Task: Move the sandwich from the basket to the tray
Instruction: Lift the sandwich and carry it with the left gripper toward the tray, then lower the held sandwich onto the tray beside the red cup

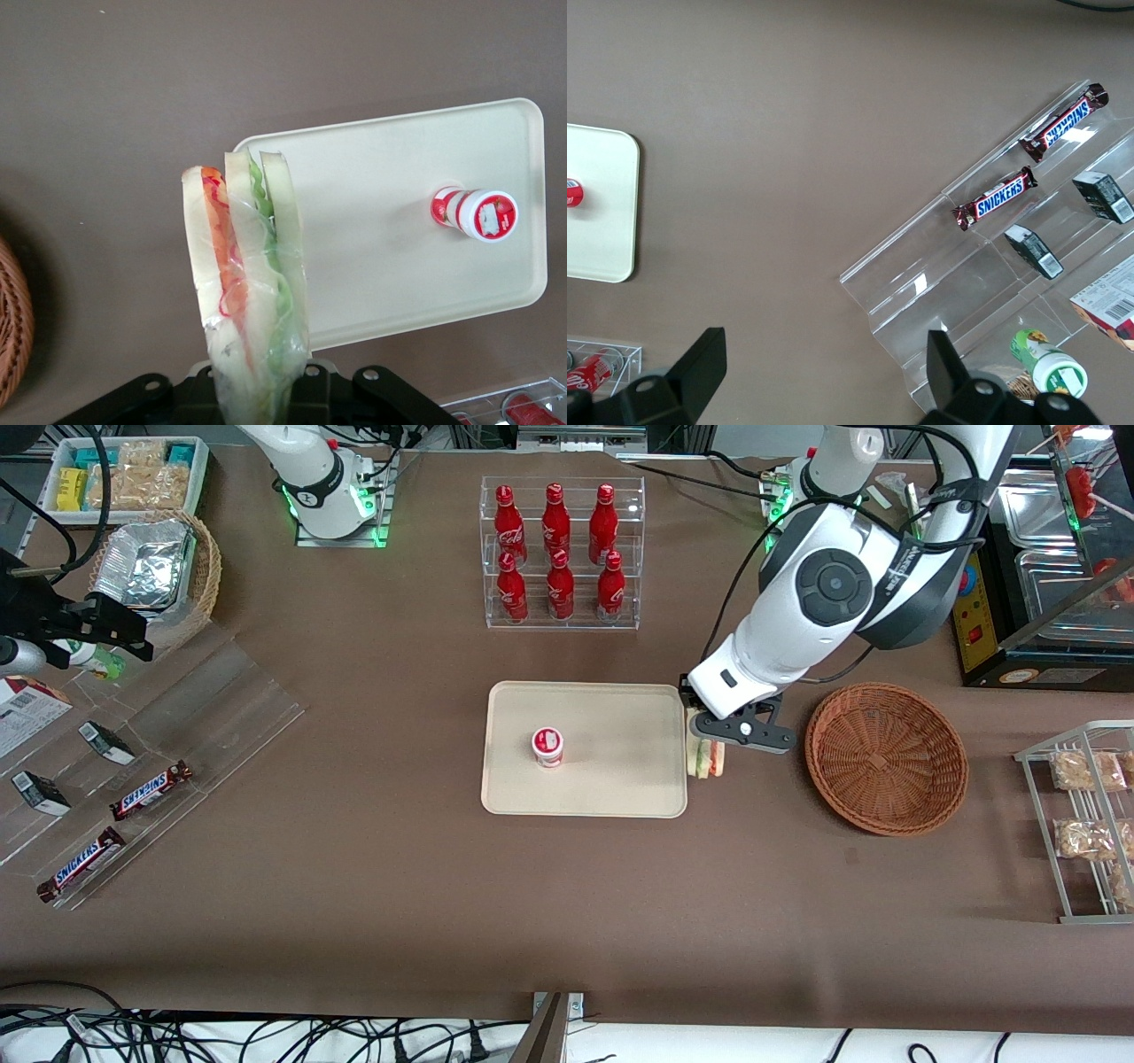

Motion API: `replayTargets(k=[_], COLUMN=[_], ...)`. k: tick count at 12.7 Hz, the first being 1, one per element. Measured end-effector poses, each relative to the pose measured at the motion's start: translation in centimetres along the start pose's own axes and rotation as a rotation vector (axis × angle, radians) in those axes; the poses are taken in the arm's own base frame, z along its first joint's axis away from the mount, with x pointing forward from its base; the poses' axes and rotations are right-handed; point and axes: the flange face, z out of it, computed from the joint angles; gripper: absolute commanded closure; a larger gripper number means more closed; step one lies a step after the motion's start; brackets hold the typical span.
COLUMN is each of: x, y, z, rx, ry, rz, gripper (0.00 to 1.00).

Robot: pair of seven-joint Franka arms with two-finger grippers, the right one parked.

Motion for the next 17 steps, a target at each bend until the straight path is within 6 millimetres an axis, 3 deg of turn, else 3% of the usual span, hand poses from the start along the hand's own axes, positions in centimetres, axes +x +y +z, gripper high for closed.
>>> replayTargets(k=[4, 9, 17], x=[-0.2, 0.3, -0.4], y=[2.4, 3.4, 6.5], z=[3.5, 8.1, 17.0], rx=[-0.008, 0.013, 0.086], ry=[-0.04, -0.052, -0.034], rz=[0.035, 0.022, -0.027], gripper=[1.0, 1.0, 0.96])
